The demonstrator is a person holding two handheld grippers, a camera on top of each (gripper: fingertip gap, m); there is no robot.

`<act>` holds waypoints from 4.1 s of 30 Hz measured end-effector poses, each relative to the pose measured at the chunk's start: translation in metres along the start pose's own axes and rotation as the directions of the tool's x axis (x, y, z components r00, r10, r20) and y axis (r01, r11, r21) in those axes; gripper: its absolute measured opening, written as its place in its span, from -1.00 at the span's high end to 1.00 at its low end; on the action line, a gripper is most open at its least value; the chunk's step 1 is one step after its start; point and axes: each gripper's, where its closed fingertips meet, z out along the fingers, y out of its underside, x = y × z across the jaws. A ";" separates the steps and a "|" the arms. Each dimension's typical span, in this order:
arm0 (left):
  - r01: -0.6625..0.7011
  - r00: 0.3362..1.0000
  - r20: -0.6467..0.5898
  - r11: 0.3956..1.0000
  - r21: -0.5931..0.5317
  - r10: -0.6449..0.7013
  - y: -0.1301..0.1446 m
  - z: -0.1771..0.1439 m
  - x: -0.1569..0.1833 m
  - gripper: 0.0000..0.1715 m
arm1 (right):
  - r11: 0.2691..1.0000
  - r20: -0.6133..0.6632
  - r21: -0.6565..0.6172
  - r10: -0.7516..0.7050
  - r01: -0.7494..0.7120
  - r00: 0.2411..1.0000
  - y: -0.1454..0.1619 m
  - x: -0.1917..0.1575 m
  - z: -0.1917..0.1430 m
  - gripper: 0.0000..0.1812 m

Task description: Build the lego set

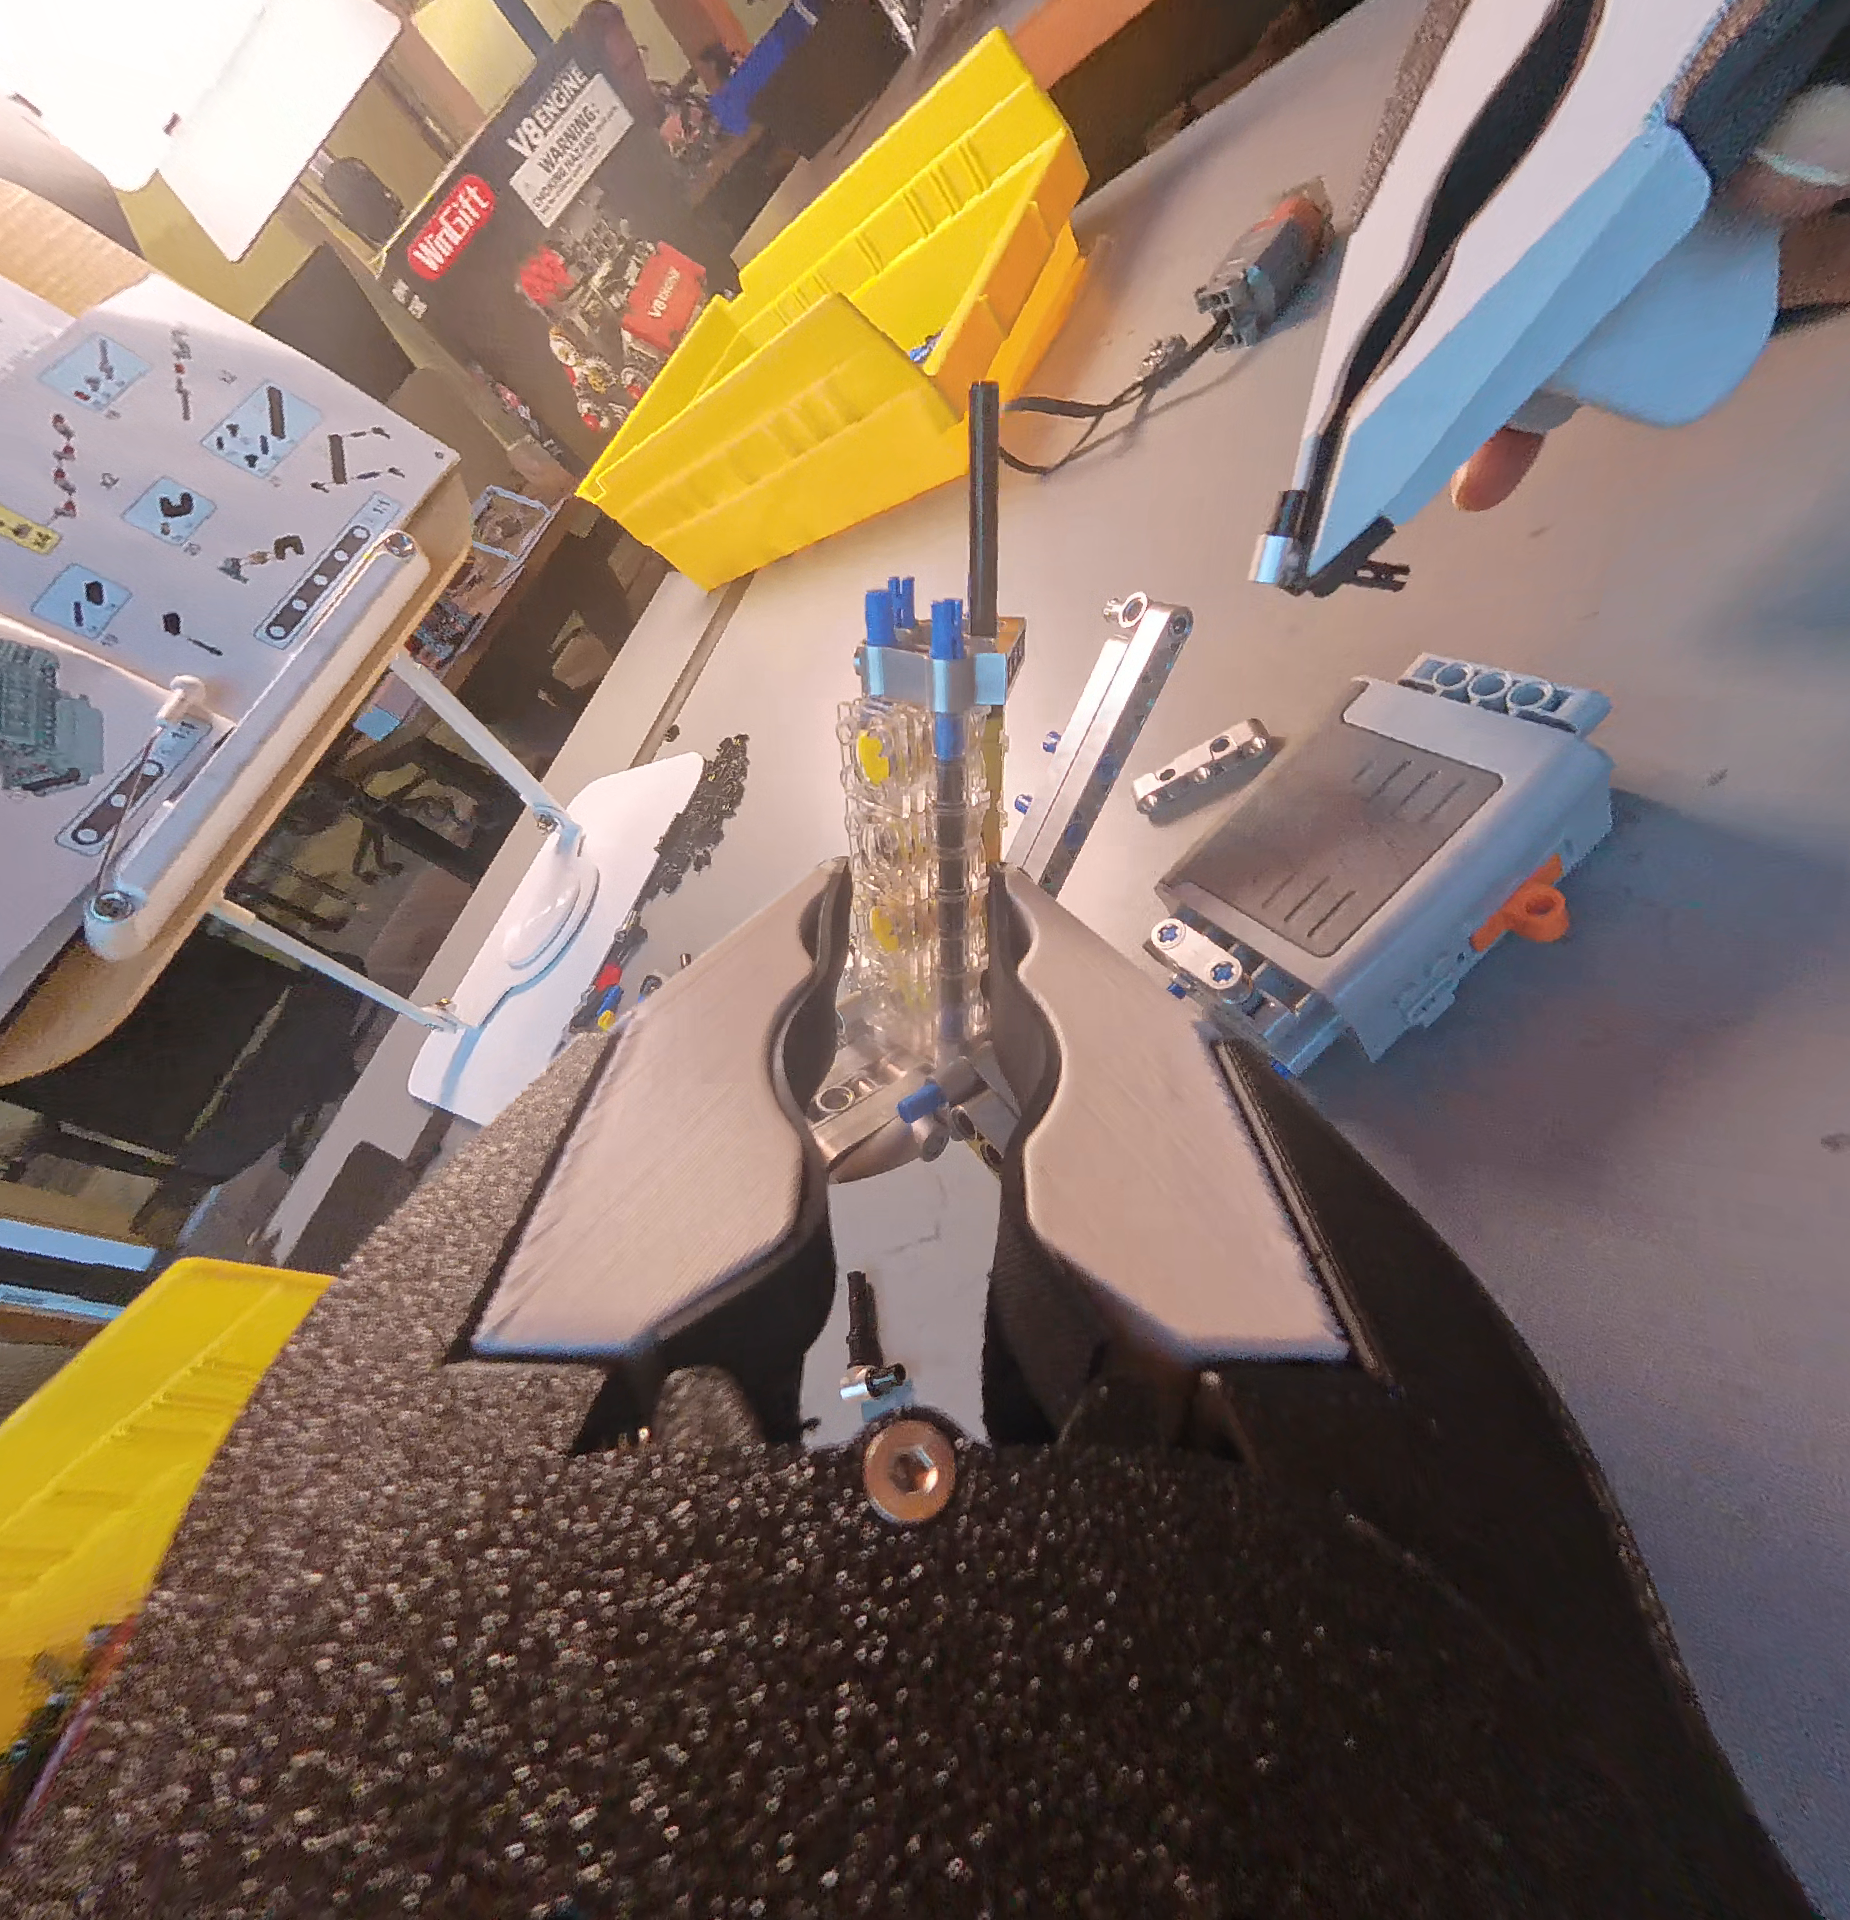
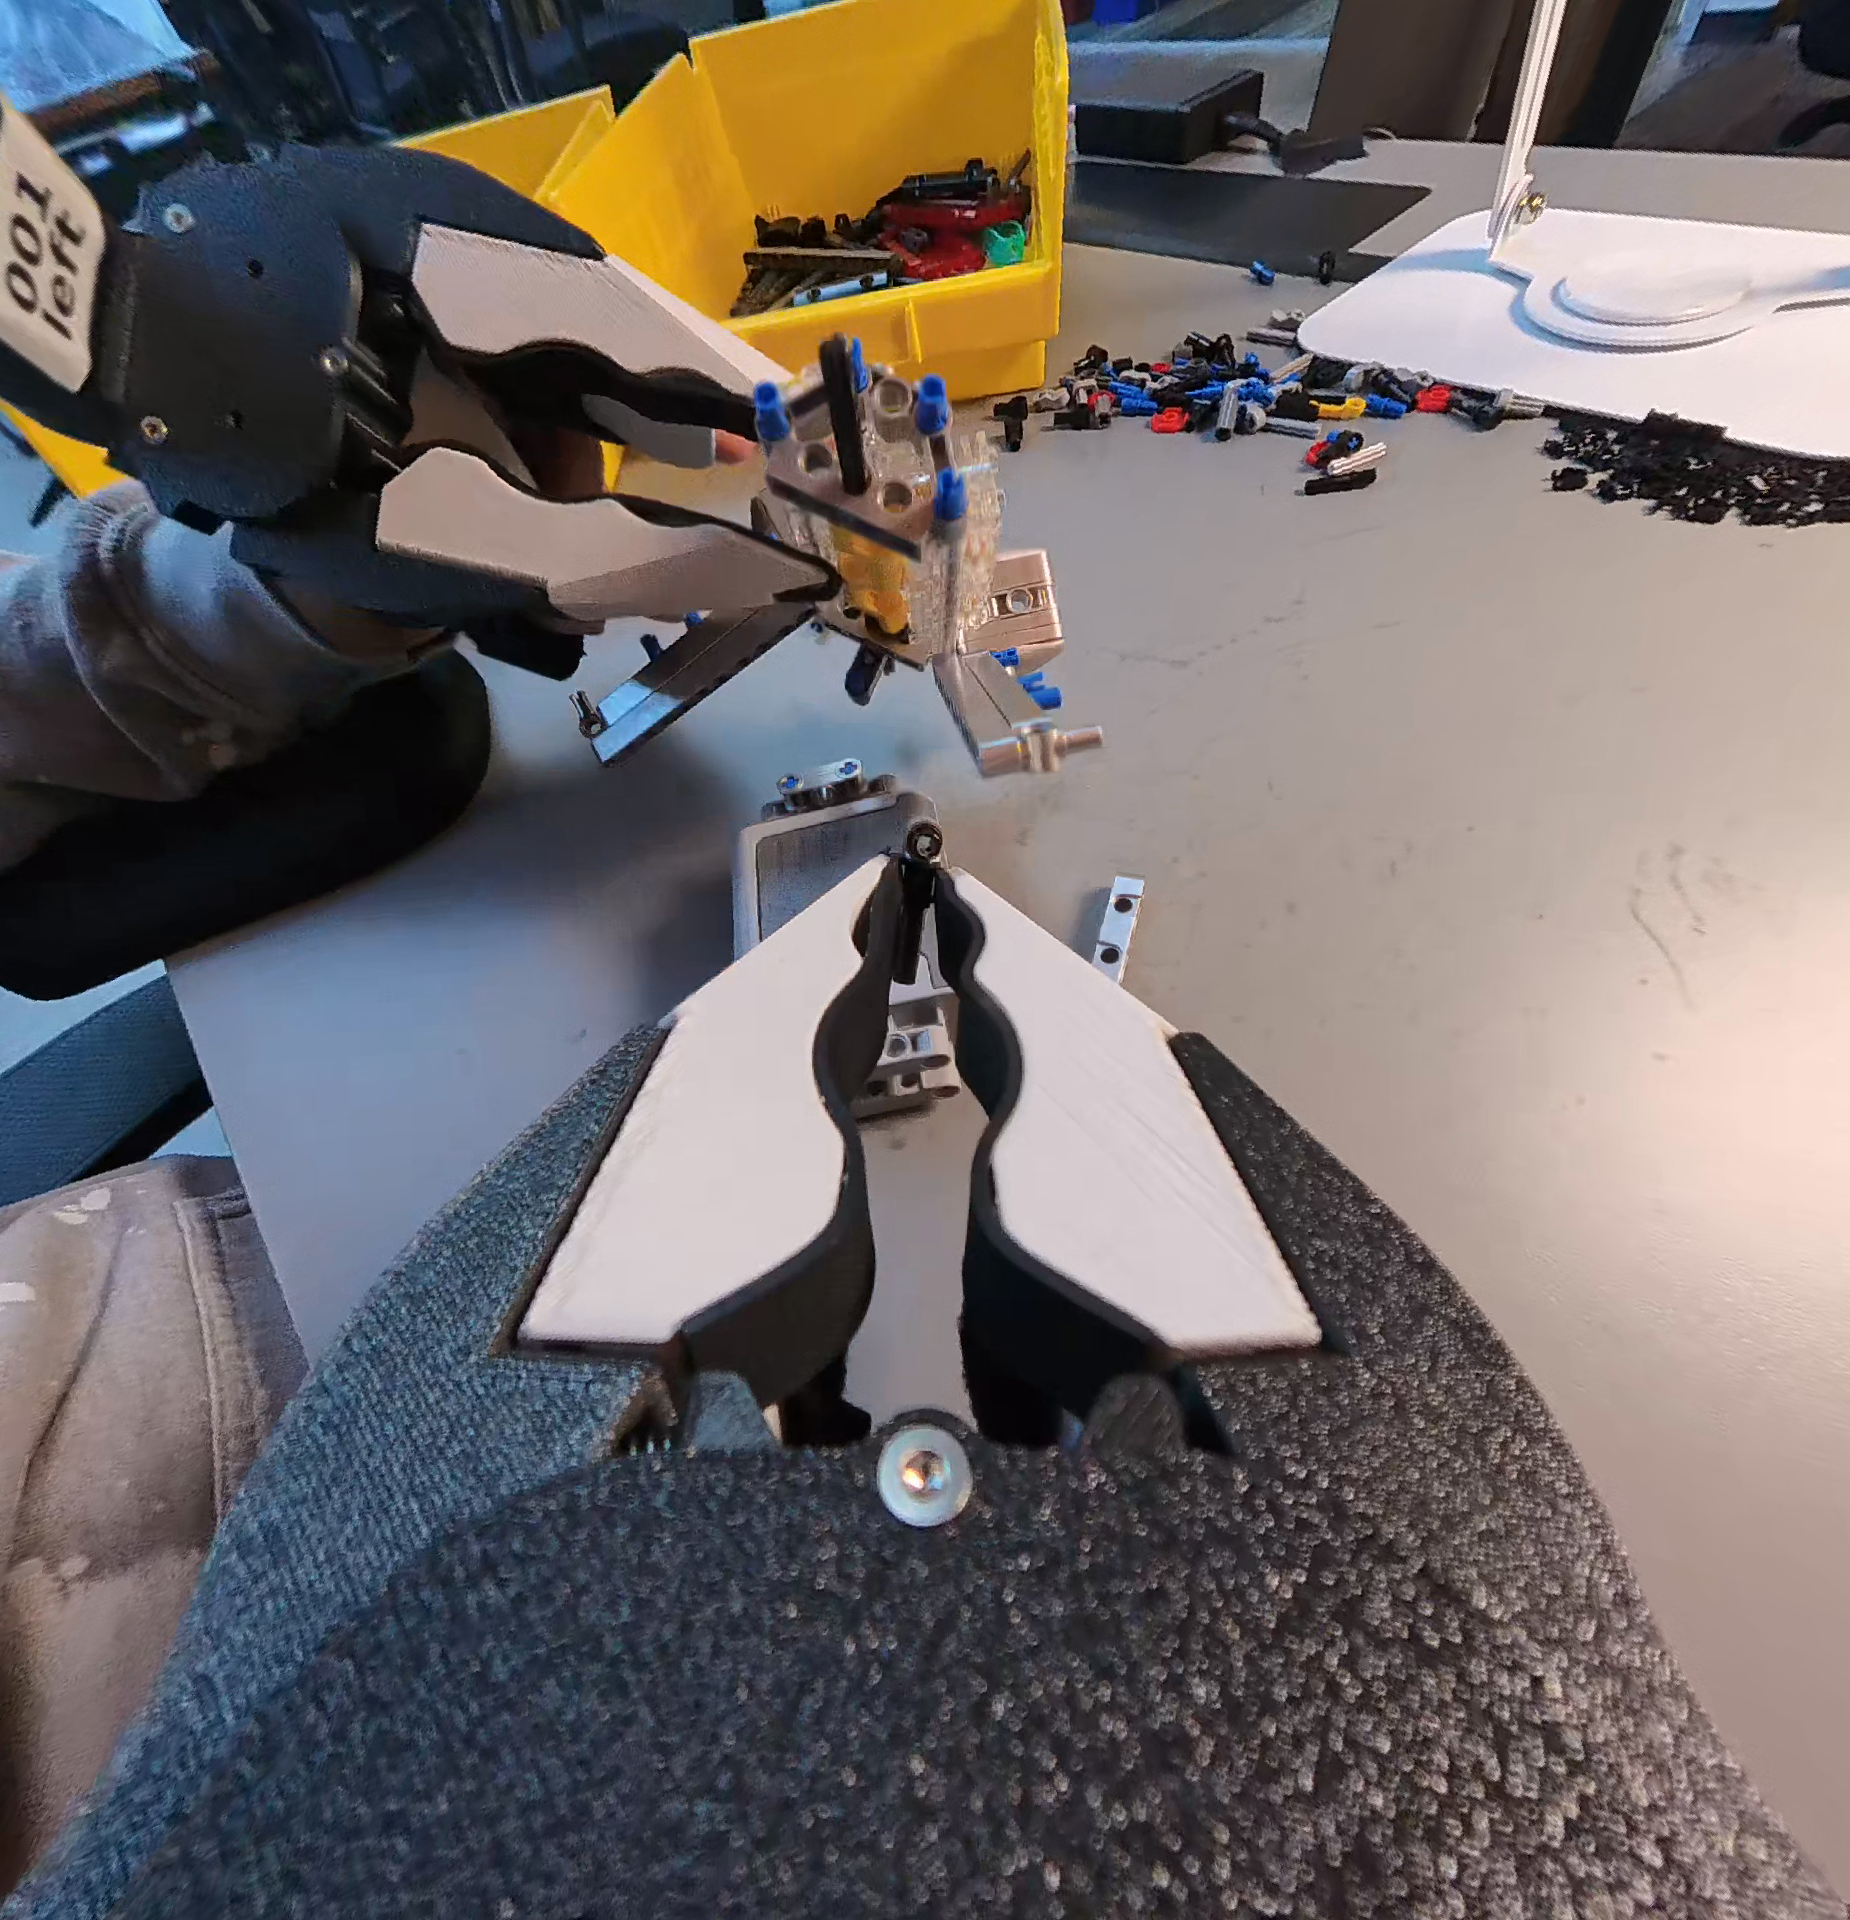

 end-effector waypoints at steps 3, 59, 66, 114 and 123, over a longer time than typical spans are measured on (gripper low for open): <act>0.088 0.996 -0.001 0.996 0.031 -0.088 -0.002 -0.003 -0.009 0.72 | 1.000 0.005 0.011 0.007 -0.007 1.000 -0.001 0.000 -0.001 0.95; 0.789 0.605 -0.113 0.612 -0.053 -0.788 0.045 -0.003 -0.038 0.72 | 0.999 0.067 0.005 0.049 -0.050 0.997 0.001 -0.011 0.006 0.94; 0.756 0.647 -0.105 0.653 -0.038 -0.755 0.041 -0.005 -0.038 0.72 | 0.999 0.065 0.005 0.051 -0.052 0.997 0.001 -0.010 0.006 0.94; 0.801 0.589 -0.115 0.560 0.213 -0.800 0.028 -0.038 -0.087 0.72 | 0.997 0.067 -0.010 0.072 -0.072 0.995 0.004 -0.010 0.007 0.94; 0.790 0.606 -0.111 0.581 0.195 -0.788 0.028 -0.035 -0.082 0.73 | 0.997 0.068 -0.010 0.075 -0.074 0.995 0.004 -0.010 0.007 0.94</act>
